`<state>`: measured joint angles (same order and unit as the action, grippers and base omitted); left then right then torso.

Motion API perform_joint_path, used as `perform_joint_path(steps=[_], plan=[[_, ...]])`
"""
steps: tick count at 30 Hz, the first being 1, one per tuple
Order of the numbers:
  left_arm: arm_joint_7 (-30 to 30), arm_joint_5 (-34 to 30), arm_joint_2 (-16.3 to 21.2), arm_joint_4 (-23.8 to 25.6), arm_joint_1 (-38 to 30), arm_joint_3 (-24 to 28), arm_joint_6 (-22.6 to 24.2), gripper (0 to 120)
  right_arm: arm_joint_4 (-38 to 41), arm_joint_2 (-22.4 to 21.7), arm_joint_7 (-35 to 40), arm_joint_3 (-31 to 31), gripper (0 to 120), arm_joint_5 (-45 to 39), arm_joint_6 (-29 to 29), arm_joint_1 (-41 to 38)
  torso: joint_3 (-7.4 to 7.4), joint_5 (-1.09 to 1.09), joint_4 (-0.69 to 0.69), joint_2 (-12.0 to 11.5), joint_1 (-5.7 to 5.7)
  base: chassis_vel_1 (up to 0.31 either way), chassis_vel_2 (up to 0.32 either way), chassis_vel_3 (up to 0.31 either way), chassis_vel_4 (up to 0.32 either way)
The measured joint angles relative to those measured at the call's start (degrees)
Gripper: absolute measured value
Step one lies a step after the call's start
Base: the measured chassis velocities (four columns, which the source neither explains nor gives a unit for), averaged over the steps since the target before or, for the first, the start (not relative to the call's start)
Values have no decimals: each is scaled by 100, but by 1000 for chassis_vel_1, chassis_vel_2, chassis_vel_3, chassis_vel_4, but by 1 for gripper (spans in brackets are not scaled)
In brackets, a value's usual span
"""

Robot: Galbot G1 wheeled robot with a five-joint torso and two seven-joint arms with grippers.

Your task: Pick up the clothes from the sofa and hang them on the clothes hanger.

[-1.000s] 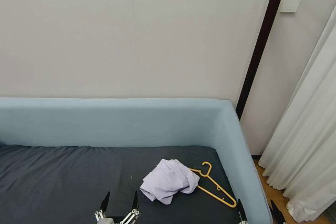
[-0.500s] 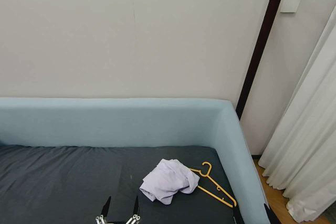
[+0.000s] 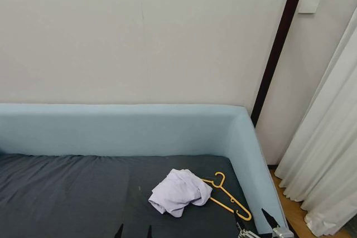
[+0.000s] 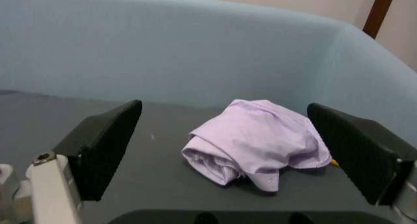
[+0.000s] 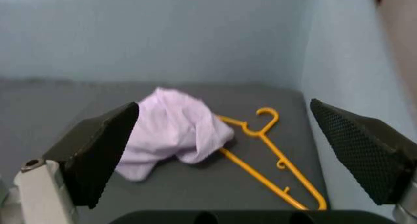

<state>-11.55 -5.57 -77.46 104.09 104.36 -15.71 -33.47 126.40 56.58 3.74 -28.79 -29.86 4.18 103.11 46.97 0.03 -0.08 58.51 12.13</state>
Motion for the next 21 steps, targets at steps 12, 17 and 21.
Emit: perform_joint_path(steps=[12,17,21], plan=[[-26,-34,-98,-31,119,-344,-14,100,-1446,-1470,-92,2028,100,-759,983,-3096,1,-5,0,0,1,0,0,0,0],[-42,-113,-144,-58,135,-411,-5,100,-2268,-1112,-173,3558,99,-660,1494,-4707,1,-4,2,-1,1,0,0,0,0],[-45,-124,-210,-60,175,-439,2,100,-2930,-489,-152,4282,96,-694,1667,-5514,1,-6,3,0,1,0,0,0,0]])
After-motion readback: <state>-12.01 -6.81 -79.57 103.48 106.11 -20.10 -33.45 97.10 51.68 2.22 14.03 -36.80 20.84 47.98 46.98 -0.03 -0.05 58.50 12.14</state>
